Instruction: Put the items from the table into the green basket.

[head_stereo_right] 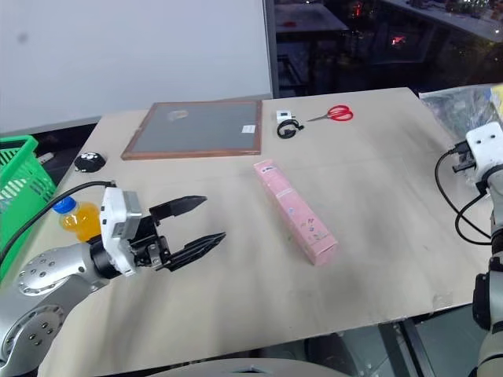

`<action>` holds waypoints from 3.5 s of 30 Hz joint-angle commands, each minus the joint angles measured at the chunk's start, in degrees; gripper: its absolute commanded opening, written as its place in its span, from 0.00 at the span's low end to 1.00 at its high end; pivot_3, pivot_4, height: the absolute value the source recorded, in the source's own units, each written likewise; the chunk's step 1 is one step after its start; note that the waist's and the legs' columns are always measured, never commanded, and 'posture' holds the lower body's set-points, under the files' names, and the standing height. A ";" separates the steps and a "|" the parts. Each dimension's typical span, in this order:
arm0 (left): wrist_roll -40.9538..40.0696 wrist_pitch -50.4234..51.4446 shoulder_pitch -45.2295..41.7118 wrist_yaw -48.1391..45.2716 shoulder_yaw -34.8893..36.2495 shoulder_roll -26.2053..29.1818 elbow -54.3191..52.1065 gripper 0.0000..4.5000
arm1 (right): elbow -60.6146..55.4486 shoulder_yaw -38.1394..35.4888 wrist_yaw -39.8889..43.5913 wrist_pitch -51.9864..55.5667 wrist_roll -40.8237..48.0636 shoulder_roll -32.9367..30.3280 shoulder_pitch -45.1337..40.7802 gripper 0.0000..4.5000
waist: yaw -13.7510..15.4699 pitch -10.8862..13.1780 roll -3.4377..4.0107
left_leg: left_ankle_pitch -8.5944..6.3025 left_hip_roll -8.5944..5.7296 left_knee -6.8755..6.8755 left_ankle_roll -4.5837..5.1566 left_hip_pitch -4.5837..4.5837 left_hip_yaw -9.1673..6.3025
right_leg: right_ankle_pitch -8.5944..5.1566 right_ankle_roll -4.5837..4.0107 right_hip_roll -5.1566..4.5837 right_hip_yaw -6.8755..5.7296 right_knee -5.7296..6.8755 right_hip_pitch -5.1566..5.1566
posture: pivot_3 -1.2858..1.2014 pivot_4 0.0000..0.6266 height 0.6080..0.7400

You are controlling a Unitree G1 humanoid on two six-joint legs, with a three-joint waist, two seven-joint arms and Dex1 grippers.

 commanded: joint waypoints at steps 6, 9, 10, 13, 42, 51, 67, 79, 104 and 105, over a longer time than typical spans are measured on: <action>0.81 -0.27 -2.48 -0.22 -1.74 -0.93 0.75 1.00 | 12.28 6.75 4.86 -11.37 -6.24 4.86 -15.21 0.09 | -1.98 0.00 0.00 | 0.00 -0.02 0.04 0.00 -0.02 0.02 | 0.06 0.07 -0.02 0.08 0.00 0.01 | 0.53 0.00 1.00; 0.93 -0.37 -2.82 -0.48 -2.63 -1.44 1.16 1.00 | 14.87 11.05 2.56 -11.72 -11.25 6.02 -19.00 0.35 | -2.22 0.03 0.05 | 0.00 -0.03 0.06 0.00 -0.01 0.04 | 0.15 0.21 -0.02 0.12 0.03 0.00 | 0.53 0.00 1.00; 1.00 -0.37 -2.90 -0.42 -2.76 -1.61 1.19 1.00 | 15.32 11.78 1.42 -12.10 -12.19 6.18 -19.63 0.46 | -2.17 0.03 0.05 | 0.00 -0.03 0.06 0.00 -0.02 0.00 | 0.15 0.20 -0.01 0.09 0.03 0.00 | 0.52 0.00 1.00; 1.52 -0.37 -2.72 -0.02 -2.84 -2.00 1.17 1.00 | 16.81 11.28 -3.40 -9.50 -12.50 6.55 -21.73 0.77 | -1.74 0.02 0.01 | -0.01 -0.04 0.05 0.01 -0.08 -0.15 | 0.14 0.20 -0.02 -0.03 0.02 -0.01 | 0.53 0.00 1.00; 9.79 -3.02 7.75 3.64 -5.85 -10.19 6.21 1.00 | -72.19 -6.70 42.79 47.75 42.63 8.98 29.95 1.00 | 2.62 -0.02 -0.13 | -0.01 -0.04 0.28 0.02 -0.03 -0.22 | -0.16 0.26 -0.08 -0.25 0.15 0.09 | 0.52 0.02 1.00; 12.21 -7.12 6.58 11.02 1.58 -15.55 8.89 1.00 | -76.56 -7.17 43.04 47.09 46.45 8.29 31.82 1.00 | 1.88 -0.03 -0.13 | -0.02 0.08 0.20 0.02 -0.04 -0.21 | -0.16 0.26 0.04 -0.25 0.10 0.04 | 0.53 0.01 1.00; 32.24 -27.16 25.31 30.25 9.41 -34.41 7.42 1.00 | -68.59 3.77 49.80 42.16 44.86 12.86 17.94 1.00 | 5.45 0.13 -0.62 | -0.03 0.11 0.19 0.02 -0.03 -0.39 | -0.17 0.24 0.11 -0.34 0.02 0.08 | 0.61 0.03 1.00; 33.05 -24.91 17.32 29.75 8.62 -31.35 13.21 1.00 | -64.01 5.90 52.14 37.85 42.09 14.82 13.40 1.00 | 8.40 0.02 -0.65 | -0.04 0.09 0.13 0.01 -0.17 -0.38 | -0.15 0.23 0.05 -0.37 -0.11 0.03 | 0.62 0.00 1.00; 36.61 -31.96 -10.50 31.89 5.92 -28.16 45.45 1.00 | -64.01 5.56 51.62 36.33 41.23 16.07 14.60 1.00 | 8.83 -0.27 -0.77 | -0.03 0.12 0.14 0.01 -0.15 -0.44 | 0.16 0.20 0.13 -0.44 -0.05 0.03 | 0.59 0.00 1.00; 36.55 -32.30 -11.65 32.20 6.06 -27.84 46.42 1.00 | -63.71 5.57 51.67 36.13 41.07 16.14 14.56 1.00 | 8.87 -0.27 -0.79 | -0.03 0.11 0.14 0.00 -0.15 -0.42 | 0.17 0.19 0.12 -0.42 -0.05 0.03 | 0.59 0.00 1.00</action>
